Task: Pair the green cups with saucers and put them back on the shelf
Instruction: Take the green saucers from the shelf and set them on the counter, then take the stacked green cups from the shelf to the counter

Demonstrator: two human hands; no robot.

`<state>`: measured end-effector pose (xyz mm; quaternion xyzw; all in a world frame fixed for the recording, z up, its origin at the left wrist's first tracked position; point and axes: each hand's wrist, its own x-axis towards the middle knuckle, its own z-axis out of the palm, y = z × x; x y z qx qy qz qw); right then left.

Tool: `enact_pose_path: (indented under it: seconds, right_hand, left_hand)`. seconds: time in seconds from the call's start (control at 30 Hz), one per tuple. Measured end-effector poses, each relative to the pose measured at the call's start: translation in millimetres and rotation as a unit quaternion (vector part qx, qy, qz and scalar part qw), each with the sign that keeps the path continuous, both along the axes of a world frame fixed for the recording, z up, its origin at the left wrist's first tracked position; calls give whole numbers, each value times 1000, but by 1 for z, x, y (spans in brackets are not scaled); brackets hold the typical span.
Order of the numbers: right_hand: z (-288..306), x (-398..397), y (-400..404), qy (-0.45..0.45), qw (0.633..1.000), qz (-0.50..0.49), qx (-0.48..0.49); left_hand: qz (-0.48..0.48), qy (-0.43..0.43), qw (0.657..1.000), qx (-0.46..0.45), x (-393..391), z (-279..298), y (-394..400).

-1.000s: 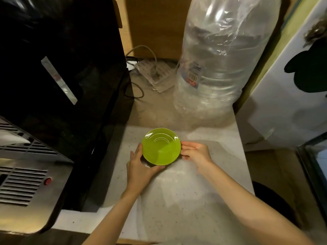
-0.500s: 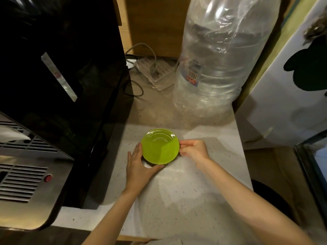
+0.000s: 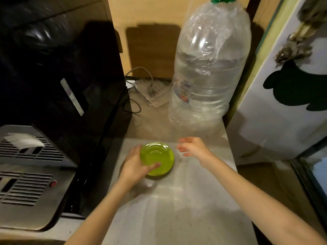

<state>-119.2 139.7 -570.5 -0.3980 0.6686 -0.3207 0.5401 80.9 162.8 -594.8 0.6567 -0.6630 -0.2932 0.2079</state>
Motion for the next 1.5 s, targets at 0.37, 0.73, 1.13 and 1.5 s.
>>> enact_pose_path:
  seconds: [0.37,0.73,1.13,1.5]
  right_hand:
    - [183,-49,4,21,981,77,-176]
    - [341,-87,10,176,879,78,-435]
    - [466,-117,3,332,768,45,-546]
    - [558,-157,-33,407,690,-33,-598]
  left_hand:
    - [-141,146,979,-15,-64,178,-62]
    - [-252,292,903,-190,-107,351,-74]
    - [-252,224,845,-416,-143,481,-99]
    - [-233,137,802,-533,-165,560,-146]
